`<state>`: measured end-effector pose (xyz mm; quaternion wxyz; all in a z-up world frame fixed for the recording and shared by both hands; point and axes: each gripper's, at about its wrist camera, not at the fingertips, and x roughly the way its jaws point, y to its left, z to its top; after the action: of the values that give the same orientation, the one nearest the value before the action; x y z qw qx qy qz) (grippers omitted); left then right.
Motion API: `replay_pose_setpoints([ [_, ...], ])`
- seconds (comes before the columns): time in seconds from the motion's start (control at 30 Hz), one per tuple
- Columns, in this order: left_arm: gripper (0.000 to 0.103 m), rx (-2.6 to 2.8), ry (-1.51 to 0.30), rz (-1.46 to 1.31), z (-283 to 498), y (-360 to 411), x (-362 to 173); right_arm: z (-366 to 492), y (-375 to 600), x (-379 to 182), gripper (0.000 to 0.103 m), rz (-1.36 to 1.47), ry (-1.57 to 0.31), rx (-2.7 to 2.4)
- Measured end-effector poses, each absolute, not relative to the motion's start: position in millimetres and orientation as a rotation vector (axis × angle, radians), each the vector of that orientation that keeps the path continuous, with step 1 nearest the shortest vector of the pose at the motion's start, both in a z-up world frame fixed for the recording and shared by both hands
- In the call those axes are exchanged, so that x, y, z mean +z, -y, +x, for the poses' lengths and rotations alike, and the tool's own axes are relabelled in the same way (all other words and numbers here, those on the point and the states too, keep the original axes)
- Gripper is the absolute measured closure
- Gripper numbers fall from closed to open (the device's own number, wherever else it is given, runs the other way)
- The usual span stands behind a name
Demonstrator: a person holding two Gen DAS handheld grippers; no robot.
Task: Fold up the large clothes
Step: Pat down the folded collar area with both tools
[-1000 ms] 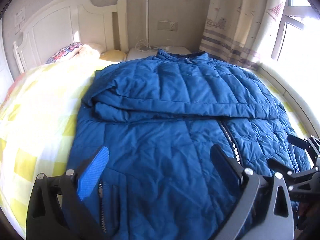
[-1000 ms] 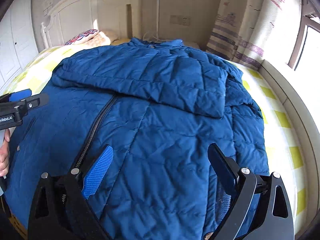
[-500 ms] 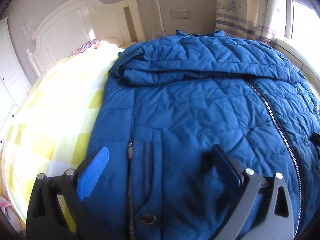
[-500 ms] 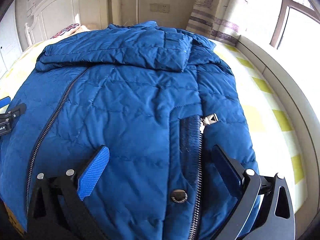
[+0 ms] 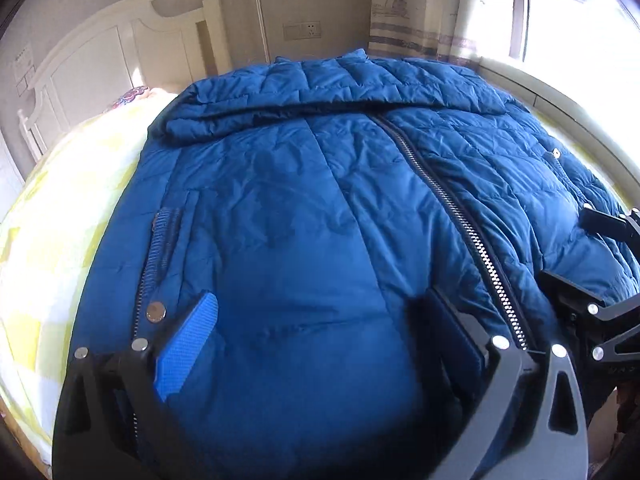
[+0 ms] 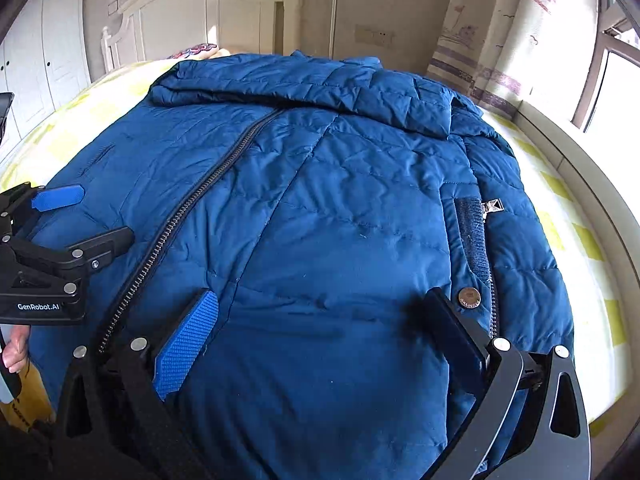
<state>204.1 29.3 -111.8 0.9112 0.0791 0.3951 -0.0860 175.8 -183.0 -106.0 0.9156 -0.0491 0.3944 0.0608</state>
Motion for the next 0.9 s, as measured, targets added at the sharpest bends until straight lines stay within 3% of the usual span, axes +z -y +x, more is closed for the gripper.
replay_pose_setpoints([
  [0.2,0.002,-0.122,-0.8,0.141,189.4,-61.3,-100.2,165.8,198.8,-90.6,0.005,-0.127,-0.827,0.087],
  [0.43,0.002,-0.001,-0.803,0.025,166.9,-138.4,-110.6,136.8,271.1,-106.0,0.005,0.044,-0.817,-0.006],
  [0.7,0.003,-0.172,-0.708,0.096,123.6,-68.6,-85.1,106.0,203.8,-83.4,0.005,-0.059,-0.705,0.114],
  [0.8,0.002,-0.172,-0.725,0.276,118.9,-30.6,-108.2,108.3,180.9,-104.4,0.005,-0.133,-0.748,0.142],
  [0.9,0.002,-0.22,-0.746,0.158,122.3,-49.3,-115.5,105.5,191.1,-108.1,0.005,-0.069,-0.727,0.174],
])
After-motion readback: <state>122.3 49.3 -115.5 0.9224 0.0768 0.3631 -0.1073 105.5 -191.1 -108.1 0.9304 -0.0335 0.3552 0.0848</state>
